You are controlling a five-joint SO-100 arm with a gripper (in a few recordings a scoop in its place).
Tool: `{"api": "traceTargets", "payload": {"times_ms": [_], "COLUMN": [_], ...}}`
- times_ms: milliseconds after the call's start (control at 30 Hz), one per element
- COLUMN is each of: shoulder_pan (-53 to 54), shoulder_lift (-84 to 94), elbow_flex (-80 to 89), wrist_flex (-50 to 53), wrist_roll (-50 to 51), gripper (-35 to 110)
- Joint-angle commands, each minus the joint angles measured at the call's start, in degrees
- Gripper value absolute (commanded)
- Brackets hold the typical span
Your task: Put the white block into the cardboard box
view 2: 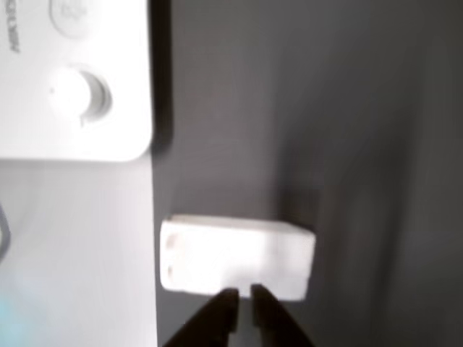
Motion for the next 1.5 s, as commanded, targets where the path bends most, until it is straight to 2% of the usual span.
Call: {"api": "traceTargets", "payload": {"times_ms": [0,267,433,633,1033,1467], "shoulder_pan": [-0.79,-0.97,-0.97,0.09,0.88,1.93], "shoulder_lift": [-0.79,-1.85,-2.11,-1.85,-1.58,-0.88], "elbow_flex": [-6.15,-7.38,-8.53,-8.17,-7.38,-6.24], "wrist_flex": [-0.62,0.35,2.2,6.94,3.08,3.16], "wrist_roll": [-0.97,1.93,25.75,36.83,75.59,83.67], "gripper": [-1,-2,-2,-2,-2,-1]}}
